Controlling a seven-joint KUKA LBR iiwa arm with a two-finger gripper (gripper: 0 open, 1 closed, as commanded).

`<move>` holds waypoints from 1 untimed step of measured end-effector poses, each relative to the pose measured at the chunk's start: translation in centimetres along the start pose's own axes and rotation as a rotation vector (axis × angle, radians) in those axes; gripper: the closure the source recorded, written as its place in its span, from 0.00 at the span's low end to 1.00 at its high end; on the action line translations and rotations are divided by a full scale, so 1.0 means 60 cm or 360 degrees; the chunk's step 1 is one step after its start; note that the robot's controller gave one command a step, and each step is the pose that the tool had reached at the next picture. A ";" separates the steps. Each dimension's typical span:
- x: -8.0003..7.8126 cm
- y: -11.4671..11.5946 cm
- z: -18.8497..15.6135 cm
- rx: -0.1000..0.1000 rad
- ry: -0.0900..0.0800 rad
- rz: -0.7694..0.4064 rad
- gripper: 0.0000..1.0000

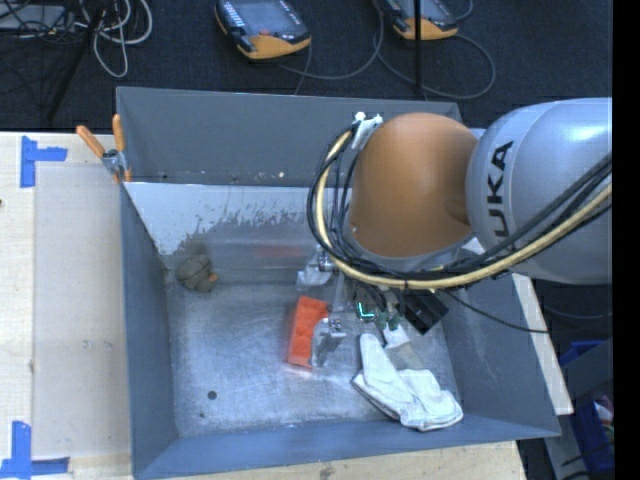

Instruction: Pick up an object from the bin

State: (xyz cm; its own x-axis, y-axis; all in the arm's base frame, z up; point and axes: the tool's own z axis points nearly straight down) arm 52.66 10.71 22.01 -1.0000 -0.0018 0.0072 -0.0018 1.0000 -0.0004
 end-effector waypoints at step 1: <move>-0.002 -0.001 -0.004 -0.0001 -0.0009 0.0004 0.00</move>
Offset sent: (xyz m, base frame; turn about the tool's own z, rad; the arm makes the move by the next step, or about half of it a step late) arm 0.0217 -0.0440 -0.1501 -0.1353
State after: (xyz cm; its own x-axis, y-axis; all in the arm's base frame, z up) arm 52.80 10.66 22.26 -1.0000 0.0009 0.0016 0.0009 1.0000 0.0001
